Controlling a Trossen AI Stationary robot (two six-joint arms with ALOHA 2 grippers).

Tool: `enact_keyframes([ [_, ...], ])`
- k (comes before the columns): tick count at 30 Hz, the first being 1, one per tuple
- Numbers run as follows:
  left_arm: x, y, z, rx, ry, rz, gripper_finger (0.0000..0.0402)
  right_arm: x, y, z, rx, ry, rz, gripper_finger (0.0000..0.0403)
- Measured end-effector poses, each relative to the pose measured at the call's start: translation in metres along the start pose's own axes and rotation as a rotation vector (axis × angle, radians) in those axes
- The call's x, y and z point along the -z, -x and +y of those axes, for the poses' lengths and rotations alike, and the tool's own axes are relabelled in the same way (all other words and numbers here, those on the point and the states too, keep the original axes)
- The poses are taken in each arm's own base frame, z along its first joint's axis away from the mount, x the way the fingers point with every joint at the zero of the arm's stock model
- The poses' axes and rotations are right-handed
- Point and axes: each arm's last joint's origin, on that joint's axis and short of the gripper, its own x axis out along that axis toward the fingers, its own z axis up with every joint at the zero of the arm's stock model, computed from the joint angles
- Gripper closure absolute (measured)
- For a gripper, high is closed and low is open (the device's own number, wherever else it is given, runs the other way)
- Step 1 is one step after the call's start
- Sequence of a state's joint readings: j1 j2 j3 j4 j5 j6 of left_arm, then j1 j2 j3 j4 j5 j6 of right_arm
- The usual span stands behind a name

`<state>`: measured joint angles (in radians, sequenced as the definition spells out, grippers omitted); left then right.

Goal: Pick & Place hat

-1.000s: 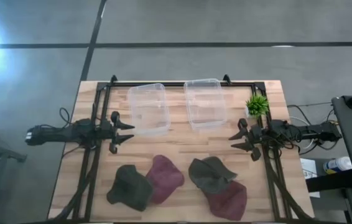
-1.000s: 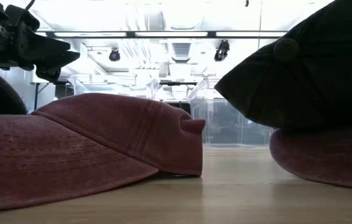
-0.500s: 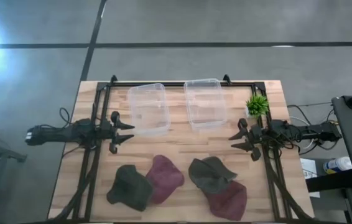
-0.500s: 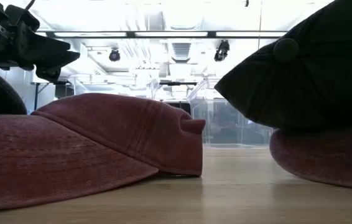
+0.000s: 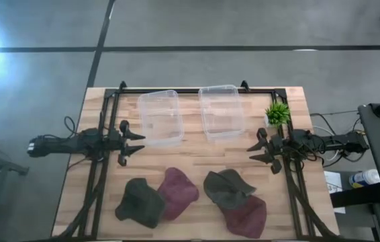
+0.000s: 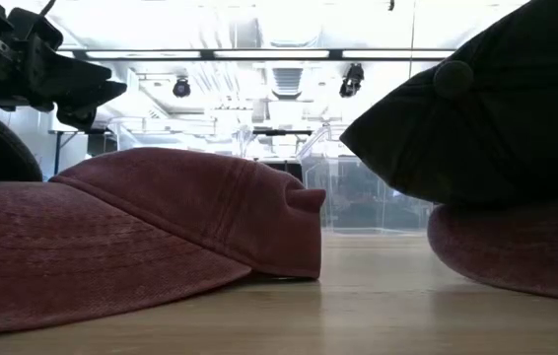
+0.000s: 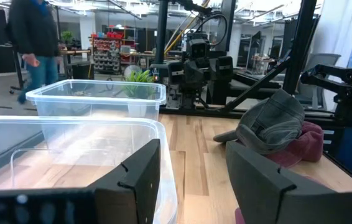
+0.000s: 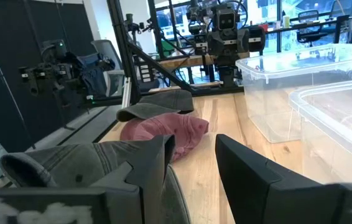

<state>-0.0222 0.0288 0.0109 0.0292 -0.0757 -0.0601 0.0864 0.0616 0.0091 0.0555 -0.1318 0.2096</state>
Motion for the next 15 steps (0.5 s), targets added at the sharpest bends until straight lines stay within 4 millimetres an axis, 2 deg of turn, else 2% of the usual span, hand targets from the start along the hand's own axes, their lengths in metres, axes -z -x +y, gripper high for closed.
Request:
enact_keyframes([
  [5,0.0,0.0,0.0,0.0,0.0,0.0,0.0225,-0.0001,0.0,0.0001,-0.001,-0.023,0.0,0.0264],
  [11,0.0,0.0,0.0,0.0,0.0,0.0,0.0225,-0.0001,0.0,0.0007,-0.023,-0.501,0.009,0.0264],
  [15,0.0001,0.0,0.0,0.0,0.0,0.001,0.0225,-0.0011,0.0,-0.0006,0.02,-0.596,-0.023,0.0264],
])
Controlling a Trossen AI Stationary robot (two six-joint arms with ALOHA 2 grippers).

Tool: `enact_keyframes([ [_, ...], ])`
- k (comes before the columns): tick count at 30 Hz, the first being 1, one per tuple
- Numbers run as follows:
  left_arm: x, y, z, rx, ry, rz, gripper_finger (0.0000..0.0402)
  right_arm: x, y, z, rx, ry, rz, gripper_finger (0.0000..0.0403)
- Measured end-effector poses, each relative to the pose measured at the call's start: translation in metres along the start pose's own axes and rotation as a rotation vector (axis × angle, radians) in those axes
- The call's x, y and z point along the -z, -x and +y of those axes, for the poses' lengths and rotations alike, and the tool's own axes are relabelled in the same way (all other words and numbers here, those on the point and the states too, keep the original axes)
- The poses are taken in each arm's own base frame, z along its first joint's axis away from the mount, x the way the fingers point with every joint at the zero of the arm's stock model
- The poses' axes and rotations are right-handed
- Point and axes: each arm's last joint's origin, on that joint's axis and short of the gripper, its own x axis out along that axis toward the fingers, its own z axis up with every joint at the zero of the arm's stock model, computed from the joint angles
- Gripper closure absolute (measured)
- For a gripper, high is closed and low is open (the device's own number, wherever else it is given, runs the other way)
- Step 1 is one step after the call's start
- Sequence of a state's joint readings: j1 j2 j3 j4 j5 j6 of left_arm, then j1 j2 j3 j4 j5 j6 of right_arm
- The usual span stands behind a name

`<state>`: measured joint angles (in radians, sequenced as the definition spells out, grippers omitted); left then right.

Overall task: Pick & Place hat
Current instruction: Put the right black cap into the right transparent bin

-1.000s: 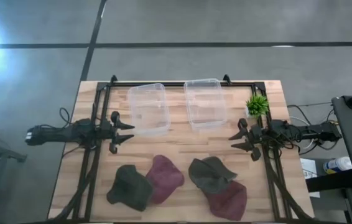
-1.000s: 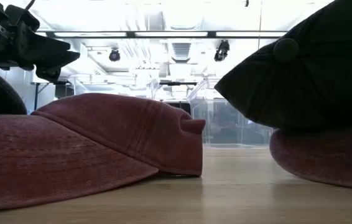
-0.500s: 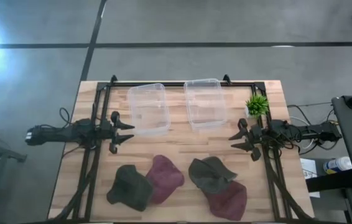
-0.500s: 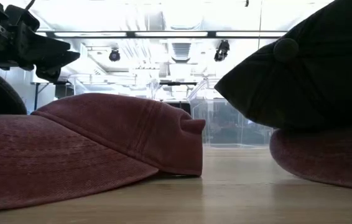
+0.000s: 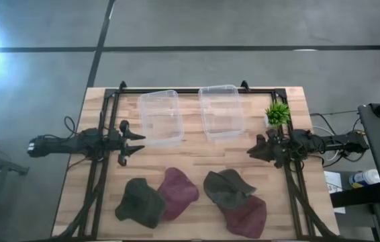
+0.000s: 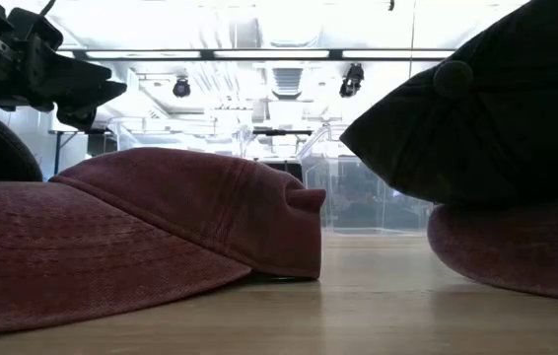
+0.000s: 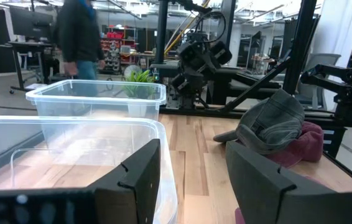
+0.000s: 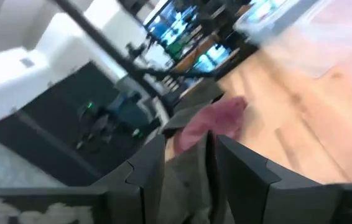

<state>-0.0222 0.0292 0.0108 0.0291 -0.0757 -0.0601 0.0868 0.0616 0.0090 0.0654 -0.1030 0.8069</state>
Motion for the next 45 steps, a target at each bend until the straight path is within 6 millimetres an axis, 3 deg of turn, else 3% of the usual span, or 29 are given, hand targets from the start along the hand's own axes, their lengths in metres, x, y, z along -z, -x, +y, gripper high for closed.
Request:
enact_keyframes([
  [3,0.0,0.0,0.0,0.0,0.0,0.0,0.0225,-0.003,0.0,0.001,0.02,-0.022,-0.061,0.0264],
  [7,0.0,0.0,0.0,0.0,0.0,0.0,0.0225,-0.013,0.002,0.011,-0.108,-0.195,-0.154,0.0264],
  [10,0.0,0.0,0.0,0.0,0.0,0.0,0.0225,-0.018,0.002,0.018,-0.178,-0.195,-0.192,0.0264],
  [14,0.0,0.0,0.0,0.0,0.0,0.0,0.0225,-0.01,-0.003,0.015,-0.17,-0.27,-0.061,0.0261],
  [17,0.0,0.0,0.0,0.0,0.0,0.001,0.0225,-0.01,-0.01,0.021,-0.039,-0.266,0.083,0.0262],
  [24,0.0,0.0,0.0,0.0,0.0,0.0,0.0225,-0.026,-0.029,0.06,0.424,-0.044,0.513,0.0264],
  [27,0.0,0.0,0.0,0.0,0.0,0.0,0.0225,-0.019,-0.039,0.079,0.524,0.062,0.745,0.0264],
  [33,0.0,0.0,0.0,0.0,0.0,0.0,0.0225,0.002,-0.065,0.124,0.548,0.187,0.999,0.0244],
  [39,0.0,0.0,0.0,0.0,0.0,0.0,0.0225,0.004,-0.082,0.163,0.644,0.352,1.083,0.0192],
  [45,0.0,0.0,0.0,0.0,0.0,0.0,0.0225,0.036,-0.111,0.166,0.659,0.539,1.173,0.0152],
])
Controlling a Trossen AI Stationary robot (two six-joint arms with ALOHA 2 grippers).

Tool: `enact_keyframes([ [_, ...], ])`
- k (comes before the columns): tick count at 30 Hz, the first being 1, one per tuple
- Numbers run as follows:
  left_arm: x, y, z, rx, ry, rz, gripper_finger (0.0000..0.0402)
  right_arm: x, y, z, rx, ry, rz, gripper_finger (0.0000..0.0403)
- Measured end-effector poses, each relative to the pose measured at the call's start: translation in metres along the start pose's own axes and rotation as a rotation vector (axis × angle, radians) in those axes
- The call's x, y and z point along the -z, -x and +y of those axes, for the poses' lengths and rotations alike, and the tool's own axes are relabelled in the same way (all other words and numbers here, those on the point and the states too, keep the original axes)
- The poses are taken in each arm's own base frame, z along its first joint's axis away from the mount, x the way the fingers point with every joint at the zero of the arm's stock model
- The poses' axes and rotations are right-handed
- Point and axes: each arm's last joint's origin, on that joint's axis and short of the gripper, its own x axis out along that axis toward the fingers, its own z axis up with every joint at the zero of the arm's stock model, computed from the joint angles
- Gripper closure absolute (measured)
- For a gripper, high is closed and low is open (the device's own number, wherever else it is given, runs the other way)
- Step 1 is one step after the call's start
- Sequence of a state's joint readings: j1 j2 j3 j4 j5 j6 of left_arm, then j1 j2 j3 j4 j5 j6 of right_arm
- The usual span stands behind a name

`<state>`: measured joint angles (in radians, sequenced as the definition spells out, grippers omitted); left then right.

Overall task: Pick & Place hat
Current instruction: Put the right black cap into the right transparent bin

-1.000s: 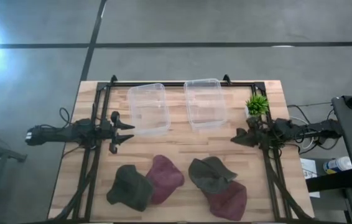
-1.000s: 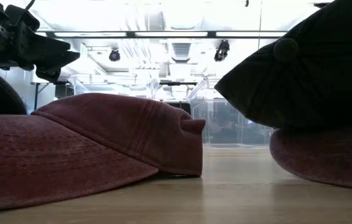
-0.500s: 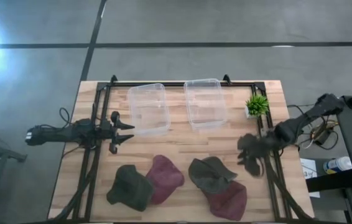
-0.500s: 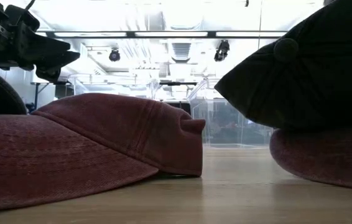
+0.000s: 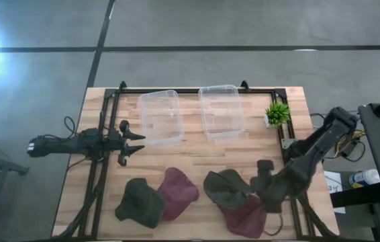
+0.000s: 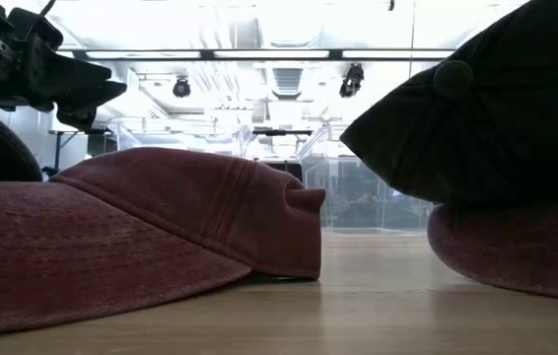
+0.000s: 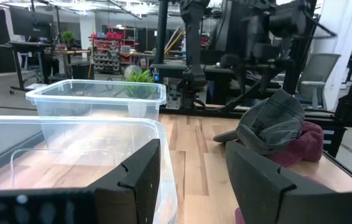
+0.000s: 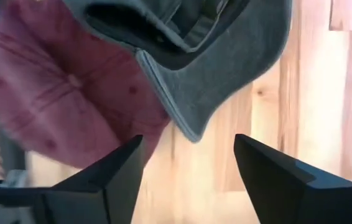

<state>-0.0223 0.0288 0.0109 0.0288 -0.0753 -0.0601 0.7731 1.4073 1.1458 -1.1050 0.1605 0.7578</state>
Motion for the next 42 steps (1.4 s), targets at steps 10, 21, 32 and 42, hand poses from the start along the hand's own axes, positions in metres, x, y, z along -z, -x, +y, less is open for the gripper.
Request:
enact_keyframes([
  [10,0.0,0.0,0.0,-0.001,0.0,0.0,0.0225,-0.016,-0.043,0.017,0.011,0.006,-0.028,0.0154],
  [21,0.0,0.0,0.0,0.0,0.0,0.001,0.0225,-0.017,-0.048,-0.003,0.042,-0.356,-0.063,0.0314],
  [32,0.0,0.0,0.0,0.0,0.0,0.0,0.0225,-0.052,0.054,-0.046,0.072,-0.822,-0.653,0.0389],
  [42,0.0,0.0,0.0,0.0,0.0,0.0,0.0225,-0.086,0.083,-0.144,0.332,-1.108,-0.889,0.0389],
])
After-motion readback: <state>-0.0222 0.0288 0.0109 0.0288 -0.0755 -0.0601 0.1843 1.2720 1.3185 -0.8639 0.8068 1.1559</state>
